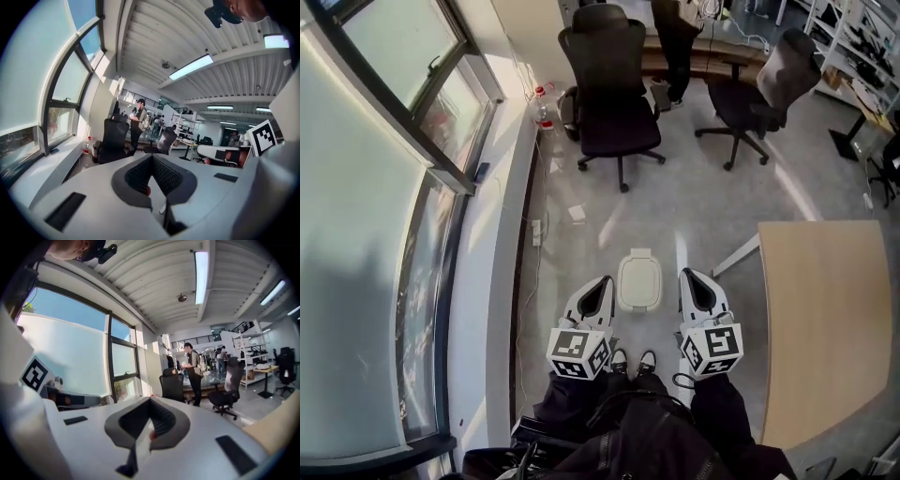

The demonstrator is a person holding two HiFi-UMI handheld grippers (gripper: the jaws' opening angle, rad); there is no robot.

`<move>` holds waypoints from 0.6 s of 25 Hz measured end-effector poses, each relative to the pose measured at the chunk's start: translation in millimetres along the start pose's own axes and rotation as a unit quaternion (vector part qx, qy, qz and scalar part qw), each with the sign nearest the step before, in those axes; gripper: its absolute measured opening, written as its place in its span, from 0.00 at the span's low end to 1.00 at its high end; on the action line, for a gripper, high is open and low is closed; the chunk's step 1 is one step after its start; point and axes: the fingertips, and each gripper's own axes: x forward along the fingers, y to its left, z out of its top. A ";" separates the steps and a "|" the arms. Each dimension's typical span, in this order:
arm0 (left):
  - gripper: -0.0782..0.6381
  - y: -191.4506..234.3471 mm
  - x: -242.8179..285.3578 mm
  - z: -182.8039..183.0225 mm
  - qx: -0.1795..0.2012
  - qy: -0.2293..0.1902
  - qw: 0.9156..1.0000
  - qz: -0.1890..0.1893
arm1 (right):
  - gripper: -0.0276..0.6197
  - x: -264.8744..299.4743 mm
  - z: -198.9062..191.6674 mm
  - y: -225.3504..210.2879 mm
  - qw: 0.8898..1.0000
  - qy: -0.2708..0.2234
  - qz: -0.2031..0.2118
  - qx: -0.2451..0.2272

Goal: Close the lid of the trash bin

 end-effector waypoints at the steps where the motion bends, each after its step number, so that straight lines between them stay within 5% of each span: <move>1: 0.11 -8.0 -4.6 10.1 0.005 -0.008 1.000 -0.003 | 0.05 -8.7 12.7 2.2 1.000 -0.012 0.001 -0.005; 8: 0.11 -47.4 -16.8 71.3 0.038 -0.065 0.997 -0.020 | 0.05 -44.4 77.2 6.5 0.997 -0.073 0.000 -0.035; 15: 0.11 -61.0 -20.9 93.1 0.060 -0.086 0.994 -0.031 | 0.05 -52.5 103.2 8.7 0.993 -0.104 0.004 -0.053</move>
